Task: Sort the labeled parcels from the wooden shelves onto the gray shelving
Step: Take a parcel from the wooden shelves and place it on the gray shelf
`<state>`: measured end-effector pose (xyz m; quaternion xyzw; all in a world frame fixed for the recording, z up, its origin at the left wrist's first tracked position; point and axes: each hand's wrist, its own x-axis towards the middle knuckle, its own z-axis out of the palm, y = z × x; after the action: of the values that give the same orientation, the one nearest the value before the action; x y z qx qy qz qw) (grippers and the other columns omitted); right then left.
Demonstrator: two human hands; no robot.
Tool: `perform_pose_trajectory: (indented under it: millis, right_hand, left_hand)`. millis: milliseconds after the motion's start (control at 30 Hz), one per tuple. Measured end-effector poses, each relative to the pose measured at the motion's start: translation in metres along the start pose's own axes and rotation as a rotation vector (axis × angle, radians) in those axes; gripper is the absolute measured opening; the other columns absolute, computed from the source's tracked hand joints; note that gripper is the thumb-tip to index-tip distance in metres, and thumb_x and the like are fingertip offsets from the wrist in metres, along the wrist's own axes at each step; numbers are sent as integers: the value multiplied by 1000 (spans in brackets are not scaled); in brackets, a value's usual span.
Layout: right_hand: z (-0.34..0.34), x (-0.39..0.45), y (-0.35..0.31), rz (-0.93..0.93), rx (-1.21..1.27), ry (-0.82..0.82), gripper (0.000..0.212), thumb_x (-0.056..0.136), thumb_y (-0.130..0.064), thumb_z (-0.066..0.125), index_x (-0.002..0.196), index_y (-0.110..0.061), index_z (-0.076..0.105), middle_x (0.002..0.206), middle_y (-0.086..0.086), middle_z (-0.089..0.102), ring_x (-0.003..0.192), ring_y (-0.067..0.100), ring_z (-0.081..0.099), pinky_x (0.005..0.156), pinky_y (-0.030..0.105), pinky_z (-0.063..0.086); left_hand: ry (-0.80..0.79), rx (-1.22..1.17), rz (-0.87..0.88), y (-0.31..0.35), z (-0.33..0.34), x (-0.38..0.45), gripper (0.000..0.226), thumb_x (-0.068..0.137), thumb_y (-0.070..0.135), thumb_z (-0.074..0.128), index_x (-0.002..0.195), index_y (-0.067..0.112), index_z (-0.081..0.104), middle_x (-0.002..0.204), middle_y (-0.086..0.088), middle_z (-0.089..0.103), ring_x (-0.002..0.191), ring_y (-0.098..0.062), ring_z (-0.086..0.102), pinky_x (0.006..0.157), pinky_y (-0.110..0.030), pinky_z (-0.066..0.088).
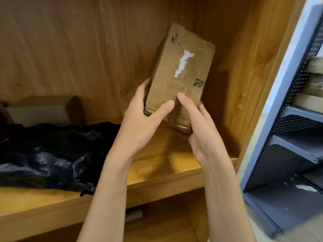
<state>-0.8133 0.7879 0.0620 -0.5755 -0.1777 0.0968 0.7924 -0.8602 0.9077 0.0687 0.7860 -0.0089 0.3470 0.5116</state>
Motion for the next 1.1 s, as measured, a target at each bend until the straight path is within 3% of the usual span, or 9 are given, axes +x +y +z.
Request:
perform_pose_trajectory:
  millis: [133,300,467,567,700,767,833,933,1100]
  right_hand:
    - [10,-50,-2,-80,-23,8,41,85,-44,64,124,-41,53,115,-19,66,111,4,60,101,36,47]
    - [13,-113,4,-161,-91,35,49,86,-41,63,132,-39,49,119,-17,65,111,4,61,97,35,51]
    - [4,-161,12,-228,-179,49,58,83,-60,56,138,-43,44,127,-18,59,115,0,57,84,15,52]
    - [-6,-180,5,-246,-296,86,56,79,-68,38,133,-54,44,131,-22,46,118,-7,45,76,4,45]
    - [-24,-197,0,-384,-331,99,39,74,-53,60,112,-61,58,138,-18,33,132,-3,33,88,15,50]
    - [-31,-202,1,-428,-339,75,56,72,-49,70,119,-68,47,143,-20,33,135,7,37,93,33,53]
    - [-38,-204,-1,-399,-255,95,82,62,-47,77,126,-71,32,139,-25,42,129,8,48,93,37,54]
    - [-52,-207,-5,-261,-110,91,108,49,-40,84,140,-52,27,132,-16,57,115,11,61,89,38,56]
    - [-79,-216,-3,-61,-13,-21,102,39,-51,91,129,-27,50,116,0,70,106,22,67,87,38,56]
  left_hand:
    - [-34,-100,34,16,-18,-41,58,85,37,68,133,42,37,126,23,55,115,9,52,92,-17,47]
    - [-80,-217,13,27,-29,-96,61,81,39,66,134,41,35,118,30,54,108,17,52,78,-2,43]
    - [-142,-351,-51,26,-30,-137,71,78,43,73,139,35,38,126,21,56,113,9,54,81,-7,47]
    - [-168,-502,-168,23,-33,-152,74,72,48,70,139,34,42,124,14,62,114,-4,59,90,-26,50]
    - [-261,-836,-303,24,-31,-168,63,81,41,67,138,24,48,131,-1,61,123,-21,56,99,-43,47]
    - [-300,-955,-339,31,-25,-176,56,87,41,58,137,17,51,132,-9,60,123,-26,56,93,-40,52]
    - [-303,-1020,-394,35,-17,-184,50,88,40,50,130,13,60,128,-12,62,118,-27,59,85,-36,55]
    - [-321,-1128,-450,38,-2,-194,63,68,45,79,123,16,66,128,-14,61,115,-28,61,87,-38,56]
    - [-334,-1133,-469,42,20,-209,73,56,47,87,119,16,68,129,-15,60,116,-30,61,88,-41,54]
